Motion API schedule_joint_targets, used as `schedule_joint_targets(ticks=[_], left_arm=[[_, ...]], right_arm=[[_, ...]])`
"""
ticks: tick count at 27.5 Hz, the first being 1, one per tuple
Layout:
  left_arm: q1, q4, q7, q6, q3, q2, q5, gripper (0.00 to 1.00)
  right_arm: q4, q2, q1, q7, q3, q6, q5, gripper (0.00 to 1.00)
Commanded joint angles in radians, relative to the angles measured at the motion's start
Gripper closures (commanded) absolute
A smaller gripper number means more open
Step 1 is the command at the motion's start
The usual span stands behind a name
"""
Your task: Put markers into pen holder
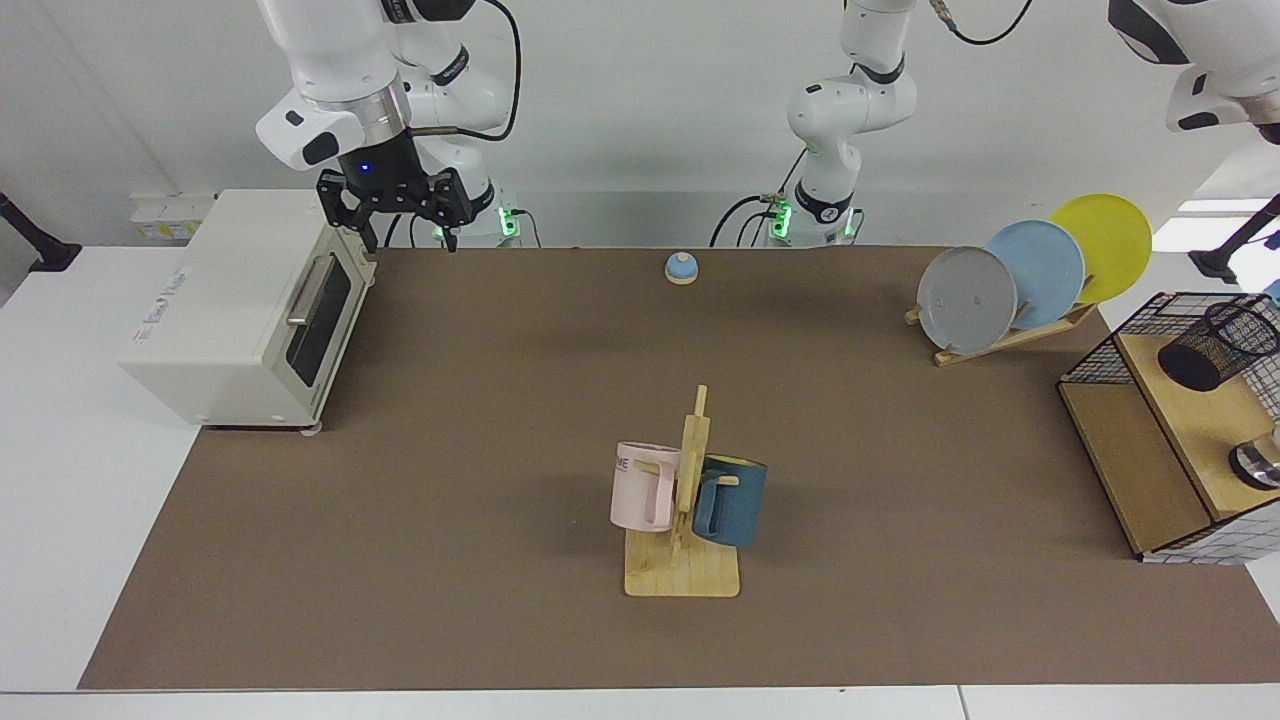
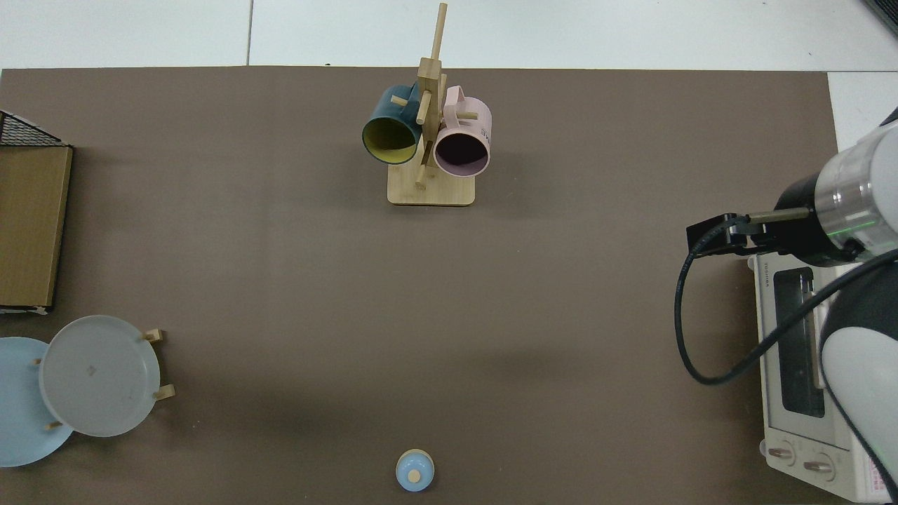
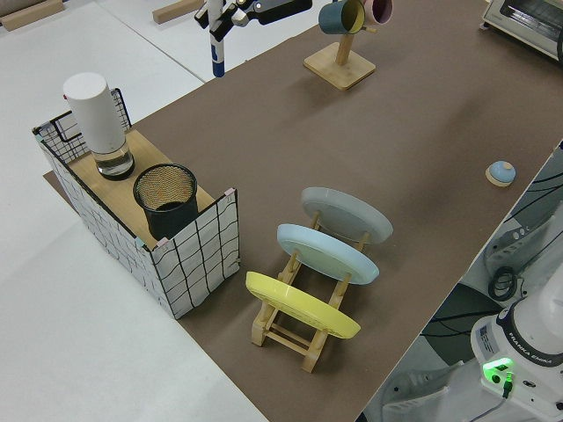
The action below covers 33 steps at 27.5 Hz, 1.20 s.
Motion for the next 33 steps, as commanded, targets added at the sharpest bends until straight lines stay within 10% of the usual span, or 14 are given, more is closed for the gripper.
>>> schedule_joint_targets(ticks=[1,33], left_arm=[[0.025,0.122,0.085,0.016,-0.014,0.13,0.064,1.0],[0.124,0.121,0.083,0.118,-0.007,0.229,0.101,1.0]], right_arm=[[-0.005,-0.011,-0.024,-0.019,0.012,-0.012,0.025,0.0],[-0.005,-0.011,-0.024,-0.019,0.012,-0.013,0.025,0.0]])
